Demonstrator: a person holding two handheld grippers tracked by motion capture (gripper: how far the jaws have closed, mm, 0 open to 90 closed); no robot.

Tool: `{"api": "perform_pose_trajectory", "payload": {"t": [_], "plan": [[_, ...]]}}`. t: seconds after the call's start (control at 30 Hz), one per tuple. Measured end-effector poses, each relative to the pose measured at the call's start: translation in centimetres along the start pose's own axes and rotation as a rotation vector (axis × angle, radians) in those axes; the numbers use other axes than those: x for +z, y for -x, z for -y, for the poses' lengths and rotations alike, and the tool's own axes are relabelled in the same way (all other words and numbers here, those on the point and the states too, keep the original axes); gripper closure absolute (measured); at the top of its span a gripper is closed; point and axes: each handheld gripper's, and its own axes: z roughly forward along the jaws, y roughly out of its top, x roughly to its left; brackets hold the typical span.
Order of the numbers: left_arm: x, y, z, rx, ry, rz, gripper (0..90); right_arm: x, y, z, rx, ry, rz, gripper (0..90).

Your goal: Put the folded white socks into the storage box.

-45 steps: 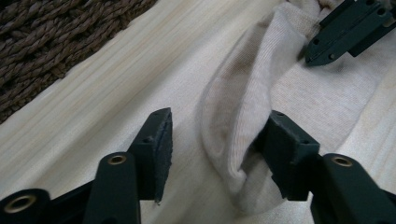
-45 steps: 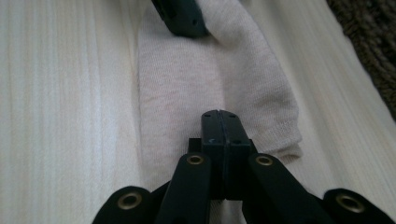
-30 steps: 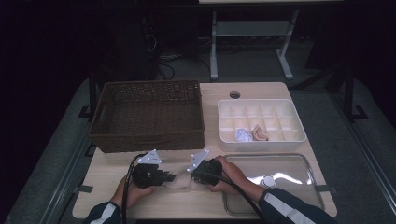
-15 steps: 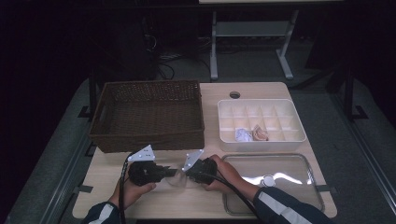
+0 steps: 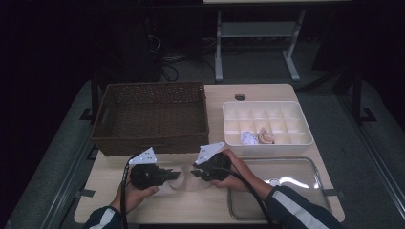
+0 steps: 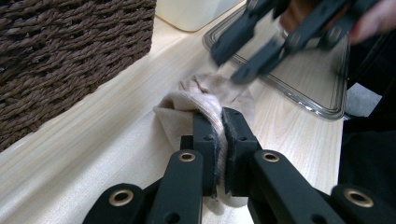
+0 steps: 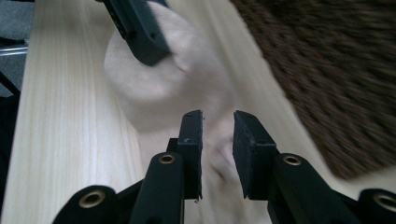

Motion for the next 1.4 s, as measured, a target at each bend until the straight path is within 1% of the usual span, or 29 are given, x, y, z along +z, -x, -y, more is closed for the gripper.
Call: {"api": "perform_pose_trajectory", "payload": {"t": [0.07, 0.13, 0.2, 0.23, 0.33, 0.4, 0.43, 0.5, 0.53, 0.6, 0.63, 0.67, 0.7, 0.73, 0.8, 0.83, 0.87, 0.93, 1.0, 1.03, 1.07, 1.1, 1.17, 1.2, 1.23, 1.27, 1.3, 1.37, 1.4], "plan": [[0.0, 0.0, -0.1, 0.001, -0.003, -0.001, 84.9, -1.0, 0.5, 0.6, -0.007, -0.025, 0.023, 70.8], [0.1, 0.0, -0.2, 0.002, -0.008, -0.009, 84.8, -1.2, 0.5, 1.4, 0.015, -0.049, 0.020, 71.0], [0.3, -0.1, -0.3, 0.008, -0.015, -0.015, 84.6, -0.9, 0.4, 2.1, -0.011, -0.097, 0.037, 70.5], [0.3, -0.1, -0.4, 0.009, -0.015, -0.020, 84.4, -0.8, 0.4, 2.4, -0.010, -0.108, 0.041, 70.1], [0.8, -0.2, -0.7, 0.011, -0.022, -0.025, 84.3, -0.4, 0.8, 3.2, 0.028, -0.135, 0.048, 68.6], [1.2, -0.1, -1.0, 0.017, -0.028, -0.023, 84.4, 0.0, 1.0, 3.5, 0.038, -0.147, 0.041, 68.3], [1.5, 0.0, -1.2, 0.019, -0.030, -0.023, 84.4, 0.1, 1.1, 3.6, 0.033, -0.153, 0.044, 68.3], [2.1, 0.1, -1.6, 0.023, -0.034, -0.019, 84.4, 0.5, 1.0, 3.6, 0.034, -0.156, 0.041, 68.6], [2.3, 0.1, -1.8, 0.031, -0.044, -0.021, 84.4, 0.6, 1.1, 3.7, 0.020, -0.166, 0.048, 68.5], [2.9, 0.1, -2.0, 0.025, -0.036, -0.016, 84.4, 0.8, 1.1, 3.8, 0.034, -0.163, 0.041, 68.9], [3.2, 0.1, -2.2, 0.030, -0.043, -0.018, 84.4, 0.9, 1.3, 3.8, 0.029, -0.168, 0.047, 68.9], [3.5, 0.2, -2.4, 0.034, -0.045, -0.021, 84.4, 0.9, 1.3, 3.9, 0.043, -0.161, 0.048, 69.0], [3.8, 0.3, -2.5, 0.030, -0.043, -0.018, 84.4, 1.0, 1.5, 4.0, 0.043, -0.159, 0.049, 69.3], [4.1, 0.4, -2.7, 0.035, -0.050, -0.020, 84.4, 1.1, 1.5, 4.0, 0.057, -0.156, 0.045, 69.4], [4.8, 0.6, -3.0, 0.048, -0.062, -0.029, 84.4, 1.1, 1.6, 4.1, 0.054, -0.154, 0.049, 69.3], [5.2, 0.7, -3.1, 0.044, -0.070, -0.034, 84.4, 1.1, 1.6, 4.1, 0.055, -0.154, 0.047, 69.3], [5.6, 0.7, -3.1, 0.050, -0.083, -0.041, 84.4, 1.1, 1.6, 4.1, 0.059, -0.153, 0.045, 69.2], [6.4, 0.8, -3.2, 0.041, -0.095, -0.052, 84.0, 1.1, 1.6, 4.2, 0.071, -0.150, 0.039, 69.3], [7.1, 0.9, -3.2, 0.039, -0.104, -0.050, 83.4, 1.1, 1.7, 4.2, 0.073, -0.153, 0.034, 68.9], [7.4, 1.0, -3.3, 0.043, -0.114, -0.051, 82.2, 1.1, 1.7, 4.2, 0.069, -0.153, 0.033, 68.0], [7.7, 1.1, -3.3, 0.051, -0.120, -0.051, 80.5, 1.0, 1.7, 4.2, 0.070, -0.155, 0.032, 64.1], [7.9, 1.3, -3.3, 0.046, -0.119, -0.048, 78.4, 0.9, 1.7, 4.2, 0.066, -0.158, 0.037, 63.3], [8.0, 1.5, -3.4, 0.055, -0.109, -0.049, 71.0, 0.7, 1.7, 4.2, 0.056, -0.166, 0.026, 63.7], [7.8, 1.5, -3.5, 0.066, -0.101, -0.050, 68.4, 0.7, 1.7, 4.2, 0.054, -0.167, 0.029, 64.1], [7.6, 1.5, -3.5, 0.067, -0.089, -0.051, 63.3, 0.7, 1.7, 4.2, 0.059, -0.170, 0.025, 65.0], [7.3, 1.5, -3.6, 0.063, -0.073, -0.057, 56.5, 0.8, 1.7, 4.3, 0.056, -0.169, 0.023, 65.2], [7.0, 1.6, -3.7, 0.052, -0.063, -0.064, 51.6, 0.8, 1.7, 4.3, 0.057, -0.169, 0.025, 65.2], [6.3, 1.5, -3.8, 0.058, -0.057, -0.069, 47.7, 0.9, 1.8, 4.3, 0.058, -0.169, 0.024, 65.6], [5.9, 1.6, -3.7, 0.066, -0.053, -0.077, 45.5, 0.8, 1.8, 4.3, 0.066, -0.169, 0.023, 65.6]]}}
